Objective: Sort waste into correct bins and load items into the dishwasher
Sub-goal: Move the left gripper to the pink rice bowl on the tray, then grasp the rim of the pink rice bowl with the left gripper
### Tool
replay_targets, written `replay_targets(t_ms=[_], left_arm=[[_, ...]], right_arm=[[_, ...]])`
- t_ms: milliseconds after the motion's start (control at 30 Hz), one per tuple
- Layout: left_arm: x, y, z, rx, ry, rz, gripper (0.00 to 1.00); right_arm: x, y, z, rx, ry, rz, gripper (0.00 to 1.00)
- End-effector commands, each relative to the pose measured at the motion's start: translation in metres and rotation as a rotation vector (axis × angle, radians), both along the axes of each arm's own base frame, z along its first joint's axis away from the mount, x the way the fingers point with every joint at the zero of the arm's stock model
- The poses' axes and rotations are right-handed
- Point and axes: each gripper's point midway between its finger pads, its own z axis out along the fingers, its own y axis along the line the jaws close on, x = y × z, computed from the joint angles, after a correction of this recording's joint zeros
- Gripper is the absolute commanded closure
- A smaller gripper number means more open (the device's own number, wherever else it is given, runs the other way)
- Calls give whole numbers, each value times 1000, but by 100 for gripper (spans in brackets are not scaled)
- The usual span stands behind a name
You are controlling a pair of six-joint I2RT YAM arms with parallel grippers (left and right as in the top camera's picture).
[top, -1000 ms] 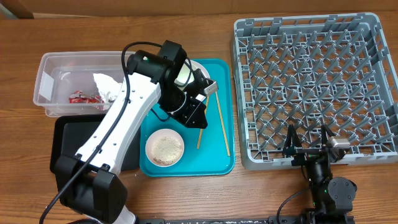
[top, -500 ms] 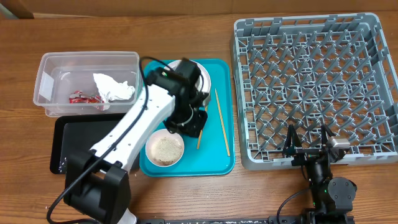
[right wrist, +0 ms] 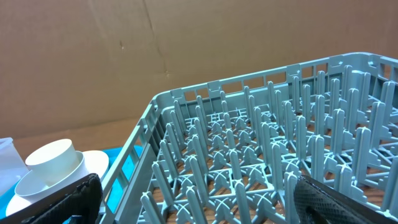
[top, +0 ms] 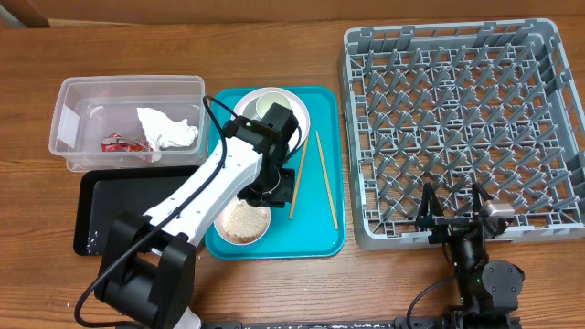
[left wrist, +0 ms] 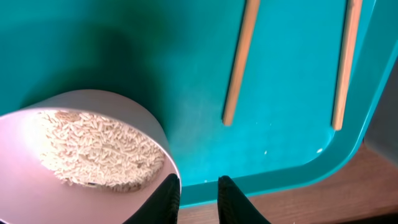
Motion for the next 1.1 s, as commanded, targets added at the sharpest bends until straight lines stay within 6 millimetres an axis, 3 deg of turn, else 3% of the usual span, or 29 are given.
replay_targets(t_ms=[0, 267, 1067], left_arm=[[3, 4, 2, 20, -28, 36, 77], [0, 10, -9, 49, -26, 94, 83], [-16, 20, -28, 91, 20, 139, 80]], right_arm=[[0, 0, -2, -7, -4, -2, 0], [0, -1, -2, -7, -4, -3, 0], [0, 0, -2, -7, -4, -2, 0]])
